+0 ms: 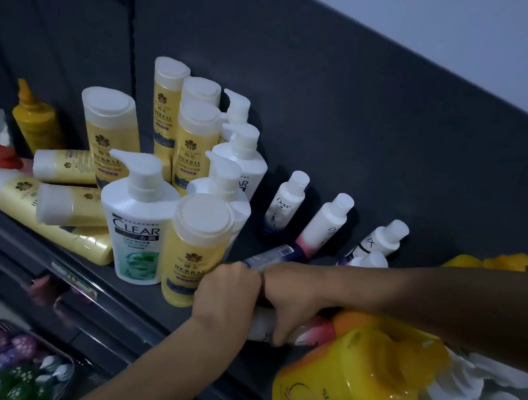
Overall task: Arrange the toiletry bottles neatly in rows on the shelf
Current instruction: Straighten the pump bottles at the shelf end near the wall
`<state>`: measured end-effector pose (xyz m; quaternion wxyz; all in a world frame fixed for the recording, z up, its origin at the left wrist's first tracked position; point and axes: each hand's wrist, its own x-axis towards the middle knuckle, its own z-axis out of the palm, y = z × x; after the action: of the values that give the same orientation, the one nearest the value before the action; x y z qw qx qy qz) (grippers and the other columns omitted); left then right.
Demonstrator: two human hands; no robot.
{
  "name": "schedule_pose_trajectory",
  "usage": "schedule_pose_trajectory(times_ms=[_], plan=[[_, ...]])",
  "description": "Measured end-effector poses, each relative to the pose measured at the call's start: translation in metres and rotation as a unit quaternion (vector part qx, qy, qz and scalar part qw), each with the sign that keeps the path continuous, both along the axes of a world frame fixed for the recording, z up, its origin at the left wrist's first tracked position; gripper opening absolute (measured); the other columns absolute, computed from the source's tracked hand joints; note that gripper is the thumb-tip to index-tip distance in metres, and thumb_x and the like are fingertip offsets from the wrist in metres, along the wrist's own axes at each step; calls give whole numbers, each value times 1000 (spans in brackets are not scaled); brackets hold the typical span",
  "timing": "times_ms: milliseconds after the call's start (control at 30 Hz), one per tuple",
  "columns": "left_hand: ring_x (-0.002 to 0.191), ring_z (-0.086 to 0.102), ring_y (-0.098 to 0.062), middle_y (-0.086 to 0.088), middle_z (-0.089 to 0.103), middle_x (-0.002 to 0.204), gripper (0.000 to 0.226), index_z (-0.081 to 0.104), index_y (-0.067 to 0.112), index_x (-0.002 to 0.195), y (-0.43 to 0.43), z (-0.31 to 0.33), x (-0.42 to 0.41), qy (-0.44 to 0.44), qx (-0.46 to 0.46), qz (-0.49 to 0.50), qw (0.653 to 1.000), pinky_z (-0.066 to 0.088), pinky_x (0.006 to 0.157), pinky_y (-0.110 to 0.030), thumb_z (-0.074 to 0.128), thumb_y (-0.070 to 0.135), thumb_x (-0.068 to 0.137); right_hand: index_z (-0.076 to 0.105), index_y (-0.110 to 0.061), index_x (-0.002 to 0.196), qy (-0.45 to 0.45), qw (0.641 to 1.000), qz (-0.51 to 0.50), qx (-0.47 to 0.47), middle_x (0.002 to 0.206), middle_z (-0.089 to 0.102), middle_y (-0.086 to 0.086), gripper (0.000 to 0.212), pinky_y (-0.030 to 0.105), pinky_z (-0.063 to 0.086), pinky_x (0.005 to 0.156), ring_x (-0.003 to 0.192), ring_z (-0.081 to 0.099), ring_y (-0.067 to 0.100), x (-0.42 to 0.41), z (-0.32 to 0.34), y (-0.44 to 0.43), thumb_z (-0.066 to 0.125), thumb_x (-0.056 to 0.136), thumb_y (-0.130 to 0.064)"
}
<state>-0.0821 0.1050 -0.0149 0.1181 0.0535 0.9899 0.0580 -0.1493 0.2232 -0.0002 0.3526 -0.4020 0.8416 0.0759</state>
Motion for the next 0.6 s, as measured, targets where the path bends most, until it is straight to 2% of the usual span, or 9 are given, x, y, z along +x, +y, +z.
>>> schedule_pose_trajectory(times_ms=[100, 167, 233, 300, 367, 433, 500, 567, 600], plan=[[87, 73, -18, -11, 72, 99, 11, 73, 7, 98, 2, 34, 2, 80, 5, -21, 997, 54, 66, -23, 74, 13, 88, 68, -16, 125, -6, 999, -31, -34, 115, 70, -1, 54, 11, 42, 81, 101, 61, 14, 5, 19, 9, 90, 76, -22], [104, 68, -22, -11, 67, 115, 19, 67, 9, 114, 5, 44, 3, 101, -10, -48, 994, 53, 76, -28, 57, 7, 99, 67, -23, 112, -10, 996, -61, -61, 102, 66, -7, 46, 4, 40, 69, 93, 59, 8, 8, 34, 17, 89, 73, -14], [112, 64, -27, -10, 63, 122, 26, 63, 9, 120, 7, 58, 2, 109, -20, -64, 992, 51, 77, -33, 49, 2, 100, 59, -33, 88, 5, 992, -91, -85, 83, 64, -13, 42, 10, 48, 66, 79, 60, 5, 9, 48, 27, 90, 67, -13], [108, 65, -28, -10, 64, 118, 21, 64, 8, 114, 8, 78, 0, 124, -29, -80, 989, 46, 69, -32, 54, 2, 97, 59, -31, 82, 37, 988, -121, -90, 79, 67, -8, 35, 22, 54, 68, 79, 66, 9, 14, 65, 38, 90, 69, -21], [93, 66, -25, -9, 64, 108, 6, 60, 9, 90, 10, 98, 0, 109, -17, -94, 989, 44, 64, -30, 63, 4, 92, 63, -30, 85, 74, 984, -139, -85, 82, 70, -7, 28, 27, 58, 71, 81, 68, 9, 22, 80, 48, 88, 73, -31], [69, 54, -18, -8, 63, 98, 29, 44, 13, 74, 12, 107, -4, 108, -4, -97, 989, 44, 62, -29, 67, 3, 87, 69, -22, 88, 107, 979, -152, -79, 79, 73, -4, 27, 34, 60, 69, 75, 70, 11, 29, 88, 57, 85, 74, -40], [61, 45, -15, -8, 58, 91, 26, 48, 19, 91, 15, 118, -7, 119, -4, -128, 985, 44, 63, -27, 64, -1, 88, 72, -20, 82, 132, 974, -159, -90, 73, 73, -3, 29, 35, 59, 65, 69, 69, 11, 35, 91, 65, 80, 72, -46], [90, 61, -25, -12, 59, 98, 36, 53, 10, 126, 19, 120, -12, 129, -14, -155, 979, 43, 66, -28, 58, -2, 92, 75, -20, 80, 155, 967, -173, -102, 73, 74, -6, 31, 33, 59, 64, 68, 69, 9, 40, 92, 73, 72, 71, -50], [107, 60, -32, -13, 60, 104, 40, 50, 5, 132, 22, 121, -14, 127, -18, -170, 977, 42, 68, -30, 57, -1, 93, 76, -20, 80, 167, 963, -182, -107, 73, 74, -6, 32, 32, 58, 64, 68, 69, 8, 42, 93, 76, 68, 70, -50]])
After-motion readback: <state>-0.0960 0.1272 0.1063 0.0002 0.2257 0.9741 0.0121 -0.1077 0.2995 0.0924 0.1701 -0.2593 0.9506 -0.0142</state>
